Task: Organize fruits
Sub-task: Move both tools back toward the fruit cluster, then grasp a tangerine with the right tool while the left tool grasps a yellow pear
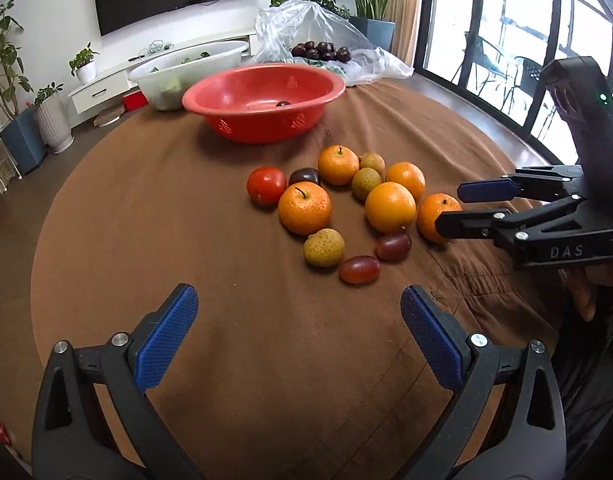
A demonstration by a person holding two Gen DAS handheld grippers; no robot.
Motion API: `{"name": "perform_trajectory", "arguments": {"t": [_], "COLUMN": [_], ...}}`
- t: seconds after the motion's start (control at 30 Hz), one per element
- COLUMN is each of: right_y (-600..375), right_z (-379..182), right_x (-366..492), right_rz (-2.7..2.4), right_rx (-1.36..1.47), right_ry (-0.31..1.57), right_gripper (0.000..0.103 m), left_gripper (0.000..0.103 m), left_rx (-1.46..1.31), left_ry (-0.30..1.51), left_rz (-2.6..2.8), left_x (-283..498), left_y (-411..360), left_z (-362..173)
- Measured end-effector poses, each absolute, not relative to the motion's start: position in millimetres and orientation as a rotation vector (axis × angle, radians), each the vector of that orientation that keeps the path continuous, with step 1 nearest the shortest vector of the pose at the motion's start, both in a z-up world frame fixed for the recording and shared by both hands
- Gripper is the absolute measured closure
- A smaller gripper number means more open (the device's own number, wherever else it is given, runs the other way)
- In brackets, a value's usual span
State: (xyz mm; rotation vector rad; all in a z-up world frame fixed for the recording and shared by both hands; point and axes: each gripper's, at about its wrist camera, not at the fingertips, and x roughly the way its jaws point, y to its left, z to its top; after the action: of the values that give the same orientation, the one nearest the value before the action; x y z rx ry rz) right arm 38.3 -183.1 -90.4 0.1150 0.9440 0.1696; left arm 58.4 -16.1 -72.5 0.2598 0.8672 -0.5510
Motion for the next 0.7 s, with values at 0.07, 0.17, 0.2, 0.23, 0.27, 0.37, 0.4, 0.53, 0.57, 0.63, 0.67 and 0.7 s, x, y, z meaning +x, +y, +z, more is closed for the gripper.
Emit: {"name": "perform_trajectory", "arguments": {"t": [0.07, 0.17, 0.2, 0.23, 0.27, 0.37, 0.4, 0.53, 0.57, 0.63, 0.67, 0.7], "right_y": [-184, -181, -179, -177, -176, -172, -172, -176, -177, -178, -179, -180], "right_z": [-92, -93, -94, -94, -95, -99, -100, -102, -102, -102, -101, -100], "right_x": [38, 38, 38, 38, 38, 38, 39, 40, 40, 39, 39, 38], "right_rz": [0.169, 0.176, 0.18, 0.186, 0.195, 0.207, 0.208, 0.213, 0.214, 0.216, 0.217, 0.217], "right_rx": [0.115, 0.112, 0.106, 0.101, 0.096, 0.086, 0.09, 0.117, 0.12, 0.127, 0.133, 0.14], "right_ry": [0.946, 0.949, 0.953, 0.956, 0.959, 0.971, 0.974, 0.975, 0.973, 0.968, 0.961, 0.953], "right_gripper": [0.041, 0.042, 0.044, 0.045, 0.045, 0.052, 0.055, 0.059, 0.059, 0.059, 0.059, 0.059], "left_gripper": [0.0, 0.0, 0.0, 0.0, 0.0, 0.0, 0.0, 0.0, 0.0, 0.001, 0.001, 0.003], "left_rx": [0.259, 0.249, 0.244, 0.24, 0.236, 0.221, 0.222, 0.222, 0.217, 0.191, 0.179, 0.169], "left_ry": [0.869, 0.87, 0.872, 0.874, 0.877, 0.882, 0.882, 0.891, 0.894, 0.913, 0.927, 0.94], "left_rz": [-0.552, -0.558, -0.556, -0.553, -0.552, -0.556, -0.555, -0.577, -0.582, -0.596, -0.601, -0.607], "left_x": [62, 65, 67, 68, 70, 74, 75, 81, 84, 89, 92, 95], "left_y": [-17, -16, -16, -15, -15, -14, -15, -18, -19, -21, -22, -23], "left_z": [-72, -71, -71, -71, -71, -70, -69, -69, -69, -68, -69, -69]}}
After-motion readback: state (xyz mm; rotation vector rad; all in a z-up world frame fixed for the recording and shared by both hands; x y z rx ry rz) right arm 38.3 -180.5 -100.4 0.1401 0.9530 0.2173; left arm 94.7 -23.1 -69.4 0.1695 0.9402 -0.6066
